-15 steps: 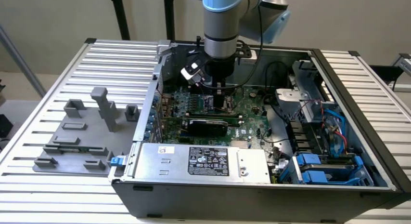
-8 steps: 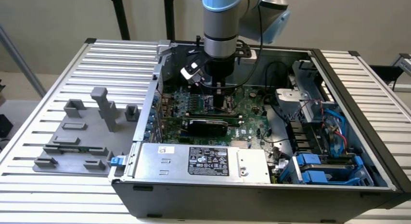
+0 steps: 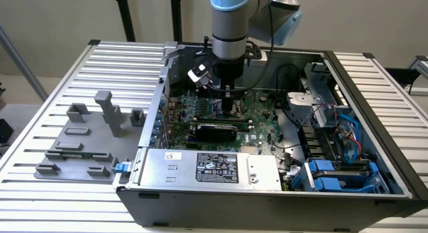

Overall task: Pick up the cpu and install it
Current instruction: 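Place the cpu into insertion slot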

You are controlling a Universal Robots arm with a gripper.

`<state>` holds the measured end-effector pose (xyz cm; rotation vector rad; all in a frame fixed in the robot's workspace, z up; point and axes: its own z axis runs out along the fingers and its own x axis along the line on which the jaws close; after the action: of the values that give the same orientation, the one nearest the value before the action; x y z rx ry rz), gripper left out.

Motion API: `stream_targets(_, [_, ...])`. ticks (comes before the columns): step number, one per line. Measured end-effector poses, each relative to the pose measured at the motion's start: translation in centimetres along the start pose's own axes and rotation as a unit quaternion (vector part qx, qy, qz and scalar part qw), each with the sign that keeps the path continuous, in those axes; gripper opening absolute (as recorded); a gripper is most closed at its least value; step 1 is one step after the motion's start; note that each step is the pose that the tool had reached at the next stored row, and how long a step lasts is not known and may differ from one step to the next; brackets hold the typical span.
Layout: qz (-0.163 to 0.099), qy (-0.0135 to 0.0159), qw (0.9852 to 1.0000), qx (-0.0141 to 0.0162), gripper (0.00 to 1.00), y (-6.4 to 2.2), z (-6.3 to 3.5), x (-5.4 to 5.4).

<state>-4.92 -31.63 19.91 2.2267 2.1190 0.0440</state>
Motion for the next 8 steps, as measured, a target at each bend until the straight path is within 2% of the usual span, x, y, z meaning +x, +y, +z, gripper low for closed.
stream_targets(5, [0.0,0.0019,1.0,0.0,0.63,0.01,-0.13,-0.03])
stream_targets(8, [0.0,0.0069,1.0,0.0004,0.63,0.01,-0.13,-0.15])
